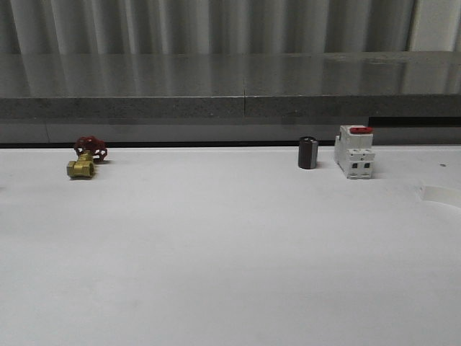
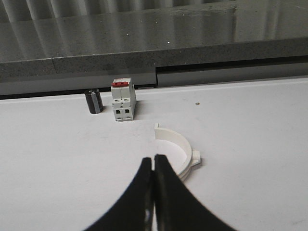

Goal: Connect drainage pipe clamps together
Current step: 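Grasp the end tab of the white clamp half with the left gripper, then place the clamp half on the table center, open the left gripper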

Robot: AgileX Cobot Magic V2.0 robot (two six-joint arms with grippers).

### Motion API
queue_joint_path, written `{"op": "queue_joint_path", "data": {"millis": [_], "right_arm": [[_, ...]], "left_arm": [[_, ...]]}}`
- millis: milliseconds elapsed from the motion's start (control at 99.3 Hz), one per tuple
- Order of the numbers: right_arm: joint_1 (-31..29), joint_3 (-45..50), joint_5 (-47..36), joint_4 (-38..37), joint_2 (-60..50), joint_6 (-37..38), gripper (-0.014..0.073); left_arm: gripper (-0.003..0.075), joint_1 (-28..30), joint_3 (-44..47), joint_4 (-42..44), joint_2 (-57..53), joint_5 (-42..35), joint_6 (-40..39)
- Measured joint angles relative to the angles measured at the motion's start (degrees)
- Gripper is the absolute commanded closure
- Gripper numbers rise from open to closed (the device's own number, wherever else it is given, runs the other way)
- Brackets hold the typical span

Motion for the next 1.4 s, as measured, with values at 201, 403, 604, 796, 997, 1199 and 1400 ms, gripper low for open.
{"op": "queue_joint_path", "data": {"millis": [201, 403, 604, 796, 997, 1199, 1400], "right_arm": [[0.00, 0.00, 0.00, 0.00, 0.00, 0.00, 0.0711], [0.00, 0.00, 0.00, 0.00, 0.00, 0.00, 0.0711], [0.00, 0.00, 0.00, 0.00, 0.00, 0.00, 0.0711], [0.00, 0.00, 0.00, 0.00, 0.00, 0.00, 0.0711], [0.00, 0.00, 0.00, 0.00, 0.00, 0.00, 0.0711], [0.00, 0.00, 0.00, 0.00, 0.00, 0.00, 0.0711], [0.00, 0.00, 0.00, 0.00, 0.00, 0.00, 0.0711]], "left_arm": [[0.0061, 0.00, -0.03, 0.00, 1.44, -0.24, 0.14], [0.0061, 0.00, -0.13, 0.00, 1.78, -0.51, 0.27], [0.0061, 0.00, -0.13, 0.00, 3.24, -0.77, 0.40], [0.0064, 0.00, -0.13, 0.00, 3.45, -0.88, 0.50], [0.0290, 0.00, -0.13, 0.00, 3.45, -0.76, 0.44], [0.0673, 0.00, -0.13, 0.00, 3.45, -0.18, 0.44], [0.0740, 0.00, -0.36, -1.17, 3.45, 1.87, 0.55]]}}
